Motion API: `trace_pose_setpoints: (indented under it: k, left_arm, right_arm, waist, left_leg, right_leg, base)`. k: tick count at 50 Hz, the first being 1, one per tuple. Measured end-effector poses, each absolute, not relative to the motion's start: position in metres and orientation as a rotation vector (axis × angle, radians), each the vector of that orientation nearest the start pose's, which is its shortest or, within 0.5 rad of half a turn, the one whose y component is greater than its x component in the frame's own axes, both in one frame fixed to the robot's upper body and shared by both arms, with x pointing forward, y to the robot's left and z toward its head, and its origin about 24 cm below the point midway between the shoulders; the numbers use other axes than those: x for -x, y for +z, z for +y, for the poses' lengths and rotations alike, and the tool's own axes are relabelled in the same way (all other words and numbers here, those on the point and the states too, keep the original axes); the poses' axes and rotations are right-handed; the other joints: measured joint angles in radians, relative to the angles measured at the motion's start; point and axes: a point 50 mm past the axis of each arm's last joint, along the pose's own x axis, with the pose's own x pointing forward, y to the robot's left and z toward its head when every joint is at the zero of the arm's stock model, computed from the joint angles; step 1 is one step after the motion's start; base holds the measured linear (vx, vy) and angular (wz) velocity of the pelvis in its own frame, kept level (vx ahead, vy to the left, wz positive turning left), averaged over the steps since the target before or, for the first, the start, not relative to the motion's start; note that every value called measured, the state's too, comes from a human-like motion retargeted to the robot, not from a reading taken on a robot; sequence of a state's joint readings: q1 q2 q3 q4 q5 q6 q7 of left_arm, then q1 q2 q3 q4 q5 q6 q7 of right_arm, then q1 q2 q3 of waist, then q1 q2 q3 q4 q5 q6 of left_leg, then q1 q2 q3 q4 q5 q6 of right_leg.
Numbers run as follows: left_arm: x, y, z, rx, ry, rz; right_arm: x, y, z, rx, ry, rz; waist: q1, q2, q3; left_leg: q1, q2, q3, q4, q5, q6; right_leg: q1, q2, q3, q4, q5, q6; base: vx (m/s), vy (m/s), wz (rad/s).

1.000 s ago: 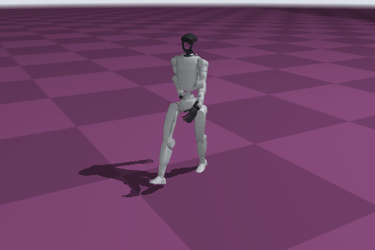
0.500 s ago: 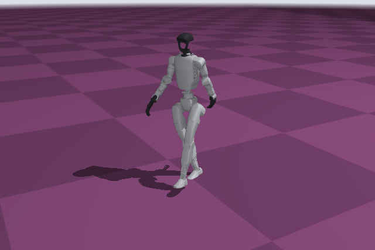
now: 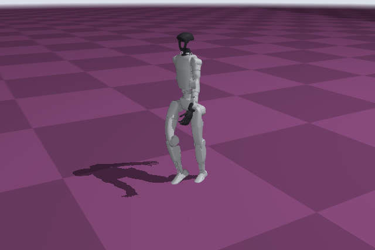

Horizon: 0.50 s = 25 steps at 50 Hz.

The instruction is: Walk run

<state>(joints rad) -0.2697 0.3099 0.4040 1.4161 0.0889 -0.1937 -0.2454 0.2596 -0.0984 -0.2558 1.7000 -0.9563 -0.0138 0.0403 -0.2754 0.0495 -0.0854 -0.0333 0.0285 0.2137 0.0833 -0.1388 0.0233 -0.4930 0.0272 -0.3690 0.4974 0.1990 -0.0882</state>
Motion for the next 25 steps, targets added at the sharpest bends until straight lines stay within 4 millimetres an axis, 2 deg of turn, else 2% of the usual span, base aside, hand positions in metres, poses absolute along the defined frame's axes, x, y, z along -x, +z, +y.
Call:
trace_pose_setpoints:
  k: [3, 5, 8, 10, 11, 12, 13, 15, 17, 18, 19, 20, 22, 23, 25]
  left_arm:
    - [-0.209, -0.090, 0.297, 0.025, 0.188, 0.728]
    - [-0.222, -0.077, 0.306, 0.007, 0.218, 0.660]
    - [-0.222, -0.074, 0.311, 0.008, 0.288, 0.625]
    - [-0.213, -0.083, 0.306, 0.032, 0.323, 0.640]
    - [-0.203, -0.092, 0.300, 0.046, 0.318, 0.672]
    - [-0.191, -0.102, 0.294, 0.061, 0.306, 0.713]
    - [-0.175, -0.113, 0.285, 0.081, 0.277, 0.770]
    - [-0.135, -0.136, 0.267, 0.119, 0.192, 0.908]
    - [-0.089, -0.153, 0.253, 0.156, 0.099, 1.065]
    - [-0.066, -0.160, 0.244, 0.180, 0.053, 1.149]
    - [-0.043, -0.164, 0.236, 0.194, 0.003, 1.236]
    - [-0.019, -0.167, 0.229, 0.203, -0.048, 1.324]
    - [0.026, -0.171, 0.209, 0.171, -0.126, 1.483]
    - [0.048, -0.171, 0.197, 0.140, -0.162, 1.554]
    - [0.086, -0.168, 0.176, 0.075, -0.258, 1.675]
  right_arm:
    - [0.139, -0.153, -0.177, 0.354, 0.592, 1.962]
    - [0.143, -0.152, -0.177, 0.262, 0.536, 2.002]
    - [0.145, -0.151, -0.174, 0.130, 0.408, 2.028]
    - [0.142, -0.152, -0.173, 0.075, 0.329, 2.024]
    - [0.139, -0.153, -0.173, 0.059, 0.300, 2.016]
    - [0.136, -0.154, -0.172, 0.045, 0.272, 2.006]
    - [0.130, -0.156, -0.173, 0.038, 0.250, 1.991]
    - [0.111, -0.162, -0.177, 0.021, 0.214, 1.936]
    - [0.074, -0.170, -0.180, 0.014, 0.185, 1.833]
    - [0.052, -0.174, -0.183, 0.026, 0.170, 1.766]
    - [0.028, -0.177, -0.186, 0.047, 0.153, 1.692]
    - [0.003, -0.179, -0.190, 0.071, 0.137, 1.613]
    - [-0.047, -0.177, -0.202, 0.178, 0.107, 1.440]
    - [-0.071, -0.173, -0.208, 0.245, 0.103, 1.351]
    - [-0.117, -0.160, -0.217, 0.381, 0.112, 1.173]
  waist:
    - [-0.046, -0.026, 0.020]
    - [-0.063, -0.021, 0.025]
    - [-0.080, 0.020, 0.008]
    - [-0.092, 0.033, -0.009]
    - [-0.112, 0.040, -0.017]
    - [-0.122, 0.043, -0.029]
    - [-0.113, 0.036, -0.047]
    - [-0.101, 0.006, -0.045]
    - [-0.065, 0.017, -0.005]
    - [-0.062, -0.025, -0.018]
    - [-0.056, -0.053, -0.026]
    - [-0.047, -0.073, -0.032]
    - [-0.022, -0.076, -0.025]
    - [0.008, -0.089, -0.022]
    - [0.039, -0.114, -0.015]
  left_leg:
    - [0.110, -0.054, 0.028, -0.022, -0.041, -0.017]
    - [0.169, -0.063, 0.041, -0.028, -0.054, -0.040]
    - [0.211, -0.030, 0.038, 0.001, 0.009, -0.107]
    - [0.229, -0.023, 0.007, 0.047, 0.123, -0.178]
    - [0.232, -0.016, -0.043, 0.090, 0.234, -0.220]
    - [0.229, -0.020, -0.081, 0.139, 0.354, -0.255]
    - [0.212, -0.043, -0.095, 0.203, 0.490, -0.278]
    - [0.137, -0.071, -0.100, 0.454, 0.662, -0.285]
    - [0.025, -0.015, -0.094, 0.802, 0.662, -0.285]
    - [0.002, -0.076, -0.111, 0.801, 0.662, -0.284]
    - [-0.032, -0.098, -0.096, 0.821, 0.620, -0.259]
    - [-0.071, -0.101, -0.066, 0.850, 0.558, -0.222]
    - [-0.178, -0.063, -0.040, 0.904, 0.449, -0.166]
    - [-0.232, -0.084, -0.048, 0.896, 0.399, -0.155]
    - [-0.320, -0.090, -0.031, 0.806, 0.316, -0.087]
  right_leg:
    - [-0.043, -0.093, -0.017, -0.254, -0.018, 0.012]
    - [-0.077, -0.104, 0.017, -0.405, -0.069, 0.032]
    - [-0.081, -0.108, -0.080, -0.512, -0.103, 0.004]
    - [-0.056, -0.133, -0.169, -0.431, -0.127, -0.048]
    - [-0.048, -0.144, -0.203, -0.408, -0.077, -0.073]
    - [-0.045, -0.145, -0.175, -0.377, -0.055, -0.096]
    - [-0.053, -0.125, -0.024, -0.330, -0.091, -0.116]
    - [-0.034, -0.089, 0.151, -0.243, -0.189, -0.148]
    - [0.076, -0.059, -0.006, -0.242, -0.217, -0.167]
    - [0.118, -0.070, 0.025, -0.283, -0.212, -0.169]
    - [0.151, -0.069, 0.063, -0.306, -0.215, -0.166]
    - [0.180, -0.064, 0.104, -0.319, -0.223, -0.161]
    - [0.228, -0.021, 0.176, -0.344, -0.231, -0.162]
    - [0.256, -0.006, 0.234, -0.363, -0.227, -0.165]
    - [0.299, 0.014, 0.321, -0.384, -0.231, -0.174]
  base:
    - [0.90, -0.25, -0.25]
    - [0.95, -0.30, -0.38]
    - [1.10, -0.43, -0.21]
    - [1.27, -0.60, 0.20]
    - [1.17, -0.58, 0.34]
    - [1.17, -0.61, 0.10]
    - [1.22, -0.63, -0.49]
    - [1.20, -0.59, -1.22]
    - [1.04, -0.59, -1.99]
    - [1.01, -0.64, -1.86]
    - [1.03, -0.60, -1.76]
    - [0.84, -0.38, -1.83]
    - [0.78, -0.21, -2.20]
    - [1.04, -0.19, -2.57]
    - [1.12, -0.12, -2.43]
